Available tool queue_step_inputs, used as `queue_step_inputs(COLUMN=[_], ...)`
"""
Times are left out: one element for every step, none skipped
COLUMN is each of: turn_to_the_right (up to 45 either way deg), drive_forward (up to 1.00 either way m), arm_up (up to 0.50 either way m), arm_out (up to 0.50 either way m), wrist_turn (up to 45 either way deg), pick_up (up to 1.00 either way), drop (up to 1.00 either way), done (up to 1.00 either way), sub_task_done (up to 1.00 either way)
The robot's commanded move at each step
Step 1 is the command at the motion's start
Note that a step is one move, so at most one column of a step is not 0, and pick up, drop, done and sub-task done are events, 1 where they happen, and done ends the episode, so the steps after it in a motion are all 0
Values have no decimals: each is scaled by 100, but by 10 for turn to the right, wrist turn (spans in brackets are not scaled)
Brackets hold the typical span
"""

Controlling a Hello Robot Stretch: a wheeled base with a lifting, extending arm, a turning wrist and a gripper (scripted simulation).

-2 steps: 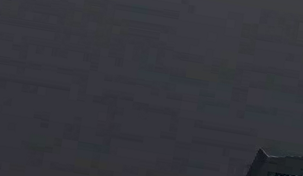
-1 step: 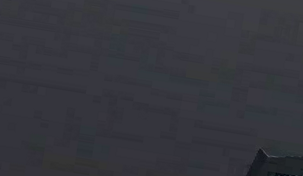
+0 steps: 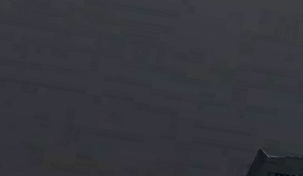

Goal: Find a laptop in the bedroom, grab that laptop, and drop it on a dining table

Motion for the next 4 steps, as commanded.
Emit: queue_step_inputs(turn_to_the_right=[0, 0, 0, 0], drive_forward=[0, 0, 0, 0], arm_up=[0, 0, 0, 0], arm_out=[50, 0, 0, 0], wrist_turn=[0, 450, 450, 360], pick_up=[0, 0, 0, 0], drop=[0, 0, 0, 0], done=[0, 0, 0, 0], sub_task_done=[0, 0, 0, 0])
